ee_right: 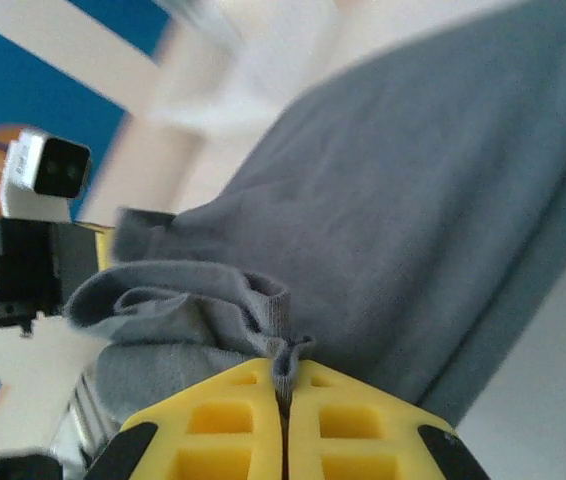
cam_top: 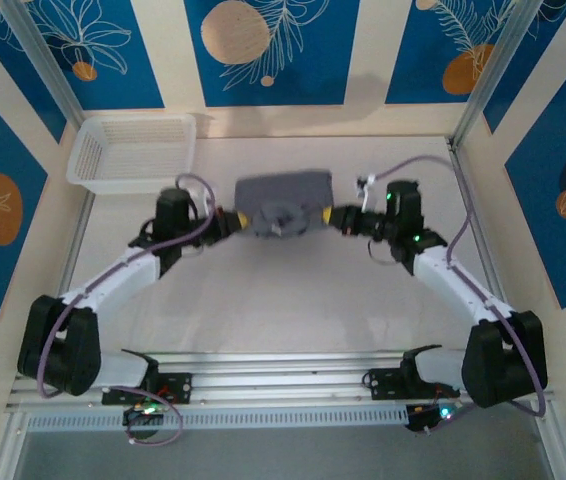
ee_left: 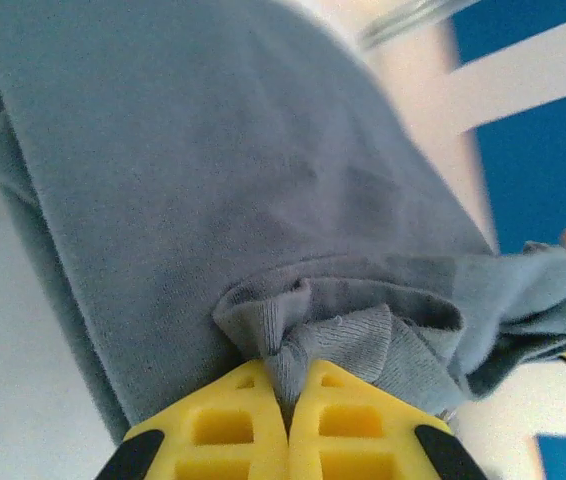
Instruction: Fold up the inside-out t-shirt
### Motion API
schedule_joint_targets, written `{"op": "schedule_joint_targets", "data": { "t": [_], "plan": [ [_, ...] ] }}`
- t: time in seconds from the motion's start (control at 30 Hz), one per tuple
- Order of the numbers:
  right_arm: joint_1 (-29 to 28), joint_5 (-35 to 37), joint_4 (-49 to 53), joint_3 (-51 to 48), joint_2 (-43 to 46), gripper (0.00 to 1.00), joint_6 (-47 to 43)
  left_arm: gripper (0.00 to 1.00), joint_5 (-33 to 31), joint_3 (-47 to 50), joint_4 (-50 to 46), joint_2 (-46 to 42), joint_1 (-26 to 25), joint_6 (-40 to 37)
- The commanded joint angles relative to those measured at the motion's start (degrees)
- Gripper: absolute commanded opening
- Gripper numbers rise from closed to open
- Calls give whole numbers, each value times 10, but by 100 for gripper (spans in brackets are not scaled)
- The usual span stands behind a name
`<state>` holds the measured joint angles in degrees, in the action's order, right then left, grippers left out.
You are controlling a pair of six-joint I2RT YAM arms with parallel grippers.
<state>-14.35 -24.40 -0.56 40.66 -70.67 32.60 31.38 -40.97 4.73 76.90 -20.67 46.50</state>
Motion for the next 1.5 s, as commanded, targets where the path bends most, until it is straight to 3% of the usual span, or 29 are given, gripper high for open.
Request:
{"op": "schedule_joint_targets", "data": {
  "t": [0.0,0.17,0.27,0.43,0.67,0.8,1.0,1.17,1.3,1.47],
  "plan": [
    [-10,4,-22,-88,60,0,35,0,-11,46,5,-44,-11,13],
    [-9,50,33,-119,134,0,28,0,-61,0,-145,-69,-16,-97],
    [-7,114,50,-92,123,0,34,0,-105,-9,-132,-75,-16,-115],
    [-2,97,37,-23,15,0,29,0,-148,-39,-124,-28,-16,-127],
    [12,155,38,29,-113,0,34,0,-194,-56,-91,50,-16,-122],
    [18,173,26,30,-163,0,26,0,-172,-64,-46,91,-15,-124],
    [16,145,37,74,-267,2,7,3,-162,-89,-5,180,-15,-137],
    [11,139,40,87,-277,26,19,17,-131,-93,47,225,-15,-137],
    [11,188,73,77,-205,49,32,42,-149,-88,43,186,-13,-150],
    [9,220,109,55,-99,51,29,64,-187,-103,-65,91,-10,-194]
  ]
}}
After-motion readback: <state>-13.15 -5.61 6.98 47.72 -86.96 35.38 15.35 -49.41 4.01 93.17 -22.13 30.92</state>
